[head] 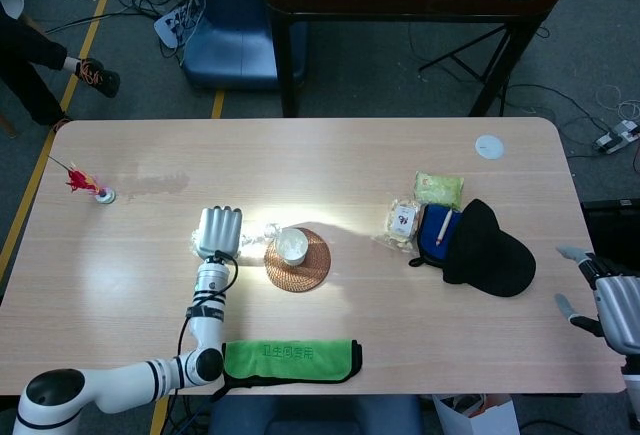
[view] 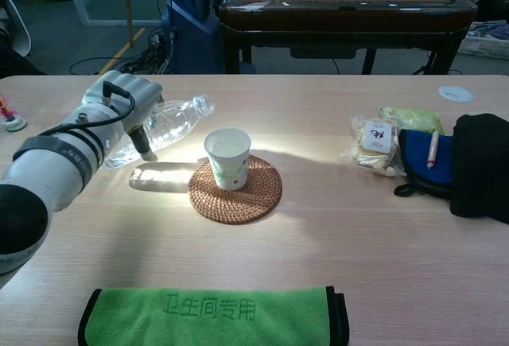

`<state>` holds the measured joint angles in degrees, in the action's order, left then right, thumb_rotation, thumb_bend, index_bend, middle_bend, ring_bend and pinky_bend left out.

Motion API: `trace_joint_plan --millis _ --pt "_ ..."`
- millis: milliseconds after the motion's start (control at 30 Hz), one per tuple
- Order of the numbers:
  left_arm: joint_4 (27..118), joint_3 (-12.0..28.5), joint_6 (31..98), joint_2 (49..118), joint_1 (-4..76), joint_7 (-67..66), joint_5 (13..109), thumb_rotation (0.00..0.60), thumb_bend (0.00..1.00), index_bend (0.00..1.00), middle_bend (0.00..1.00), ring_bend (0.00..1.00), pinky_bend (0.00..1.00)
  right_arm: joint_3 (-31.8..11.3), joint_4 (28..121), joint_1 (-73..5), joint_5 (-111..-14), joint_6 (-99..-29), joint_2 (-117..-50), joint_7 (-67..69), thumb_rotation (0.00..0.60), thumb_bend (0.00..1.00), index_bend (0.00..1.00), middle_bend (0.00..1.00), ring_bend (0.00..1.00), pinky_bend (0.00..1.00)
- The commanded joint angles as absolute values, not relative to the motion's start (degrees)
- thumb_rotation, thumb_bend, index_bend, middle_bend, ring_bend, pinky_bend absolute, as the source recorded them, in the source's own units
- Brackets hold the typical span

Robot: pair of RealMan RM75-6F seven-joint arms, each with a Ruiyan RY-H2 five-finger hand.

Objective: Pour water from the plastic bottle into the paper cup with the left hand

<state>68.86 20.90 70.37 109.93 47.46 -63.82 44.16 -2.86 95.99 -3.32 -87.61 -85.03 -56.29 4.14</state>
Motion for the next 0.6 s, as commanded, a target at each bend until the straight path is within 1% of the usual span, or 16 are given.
trace_joint_plan --millis 33,333,600 --pt "68.79 21.8 72.13 109.58 46.62 -60.1 44.94 0.6 0.05 0.68 0.84 0.62 0.69 -2.81 95.95 -3.36 -87.58 -84.91 -56.37 4.02 0.6 0.3 0.24 0.29 0.33 0.47" --pt "70.33 23.72 75.2 108.34 43.3 -46.84 47.7 0.6 0.05 0.69 0.85 0.62 0.69 -2.68 95.95 -3.56 -87.58 -84.46 -56.65 3.5 0.6 0.3 0.24 0.29 0.33 0.47" --pt "74.47 26.35 74.96 105.98 40.23 -37.95 46.06 0.6 0.05 0.69 0.85 0.63 0.69 -2.45 95.91 -3.75 -87.51 -83.89 -57.11 2.69 0.6 0.3 0.24 0.29 0.33 0.47"
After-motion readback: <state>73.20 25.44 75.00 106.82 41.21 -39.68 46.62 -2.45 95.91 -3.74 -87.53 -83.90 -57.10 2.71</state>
